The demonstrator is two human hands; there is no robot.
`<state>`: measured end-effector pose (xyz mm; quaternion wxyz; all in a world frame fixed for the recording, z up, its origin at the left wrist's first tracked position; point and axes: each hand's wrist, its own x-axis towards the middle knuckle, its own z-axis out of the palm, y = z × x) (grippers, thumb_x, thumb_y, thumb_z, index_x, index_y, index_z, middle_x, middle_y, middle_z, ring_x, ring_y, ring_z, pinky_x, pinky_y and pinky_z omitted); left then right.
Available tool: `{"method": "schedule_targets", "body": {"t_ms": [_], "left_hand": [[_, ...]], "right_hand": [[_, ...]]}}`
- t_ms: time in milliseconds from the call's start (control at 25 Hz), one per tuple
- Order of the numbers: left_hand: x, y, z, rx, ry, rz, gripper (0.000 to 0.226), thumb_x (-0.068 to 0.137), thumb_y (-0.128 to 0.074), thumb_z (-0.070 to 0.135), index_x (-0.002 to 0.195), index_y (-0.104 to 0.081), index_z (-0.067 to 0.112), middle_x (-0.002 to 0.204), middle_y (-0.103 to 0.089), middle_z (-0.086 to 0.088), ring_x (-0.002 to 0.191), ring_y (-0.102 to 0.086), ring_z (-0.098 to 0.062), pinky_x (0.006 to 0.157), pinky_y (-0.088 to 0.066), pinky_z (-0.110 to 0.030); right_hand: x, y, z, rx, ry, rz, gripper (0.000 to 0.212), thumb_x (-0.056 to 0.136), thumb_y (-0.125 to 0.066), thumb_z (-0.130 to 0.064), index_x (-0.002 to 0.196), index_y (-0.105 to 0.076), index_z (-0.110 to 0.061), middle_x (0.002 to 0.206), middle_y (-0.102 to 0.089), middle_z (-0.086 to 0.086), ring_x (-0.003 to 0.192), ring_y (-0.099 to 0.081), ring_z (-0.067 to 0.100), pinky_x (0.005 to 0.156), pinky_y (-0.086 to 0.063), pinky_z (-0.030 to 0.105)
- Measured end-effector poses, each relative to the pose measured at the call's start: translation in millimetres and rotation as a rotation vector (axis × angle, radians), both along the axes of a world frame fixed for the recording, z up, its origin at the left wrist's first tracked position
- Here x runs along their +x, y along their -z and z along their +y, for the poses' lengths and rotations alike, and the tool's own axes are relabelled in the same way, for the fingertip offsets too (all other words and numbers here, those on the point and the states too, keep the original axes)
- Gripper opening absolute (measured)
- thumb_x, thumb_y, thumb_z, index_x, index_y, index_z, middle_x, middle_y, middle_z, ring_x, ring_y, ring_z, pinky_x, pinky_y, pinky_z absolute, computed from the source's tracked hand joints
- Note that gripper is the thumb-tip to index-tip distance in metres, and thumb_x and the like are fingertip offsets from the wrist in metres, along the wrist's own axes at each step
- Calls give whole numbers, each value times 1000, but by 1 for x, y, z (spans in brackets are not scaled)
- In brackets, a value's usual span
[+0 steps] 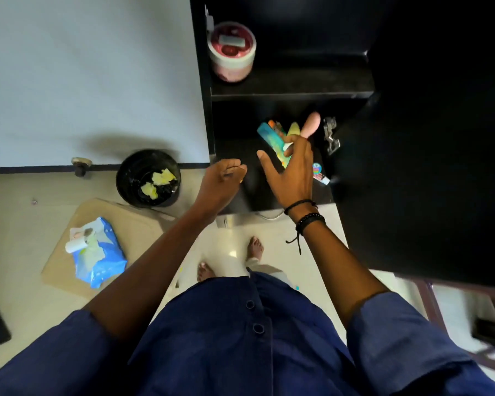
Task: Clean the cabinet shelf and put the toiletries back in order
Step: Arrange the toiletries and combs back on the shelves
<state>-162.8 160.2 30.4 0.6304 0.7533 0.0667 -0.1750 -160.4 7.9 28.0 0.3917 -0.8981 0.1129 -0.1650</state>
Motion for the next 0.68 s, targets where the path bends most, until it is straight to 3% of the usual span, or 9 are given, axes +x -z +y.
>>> {"method": "schedule_targets", "body": {"t_ms": [160, 360, 480, 680], "left_hand": [[-45, 40, -9, 134, 151, 105, 14, 85, -59, 24, 75, -57, 14, 70, -54, -5, 73, -59, -22, 69, -44, -30], [-102, 85, -26, 291, 238, 248, 37, 87, -64, 32, 119, -60, 14, 114, -66, -1, 99, -66, -17, 94, -51, -34], [-140, 115, -40, 374, 304, 292, 41, 88, -61, 34, 126, -56, 17, 121, -64, 0, 102, -65, -16, 95, -49, -37], [-206, 187, -80, 454, 319, 343, 40, 89, -60, 34, 125, -54, 18, 119, -62, 4, 103, -63, -15, 90, -34, -18]], "right_hand": [[-84, 49, -14, -26, 32, 262, 47, 83, -68, -40, 115, -49, -12, 109, -54, 4, 96, -52, 17, 82, -50, 32], [-171, 115, -41, -111, -64, 659, 62, 84, -66, -34, 135, -37, -12, 124, -49, 9, 109, -53, 26, 87, -51, 39], [-211, 155, -62, -158, -154, 950, 76, 84, -65, -31, 145, -23, -16, 135, -39, 11, 118, -46, 33, 90, -49, 43], [-276, 225, -99, -196, -294, 1146, 80, 85, -64, -30, 148, -17, -21, 143, -32, 9, 126, -39, 34, 98, -45, 43]]}}
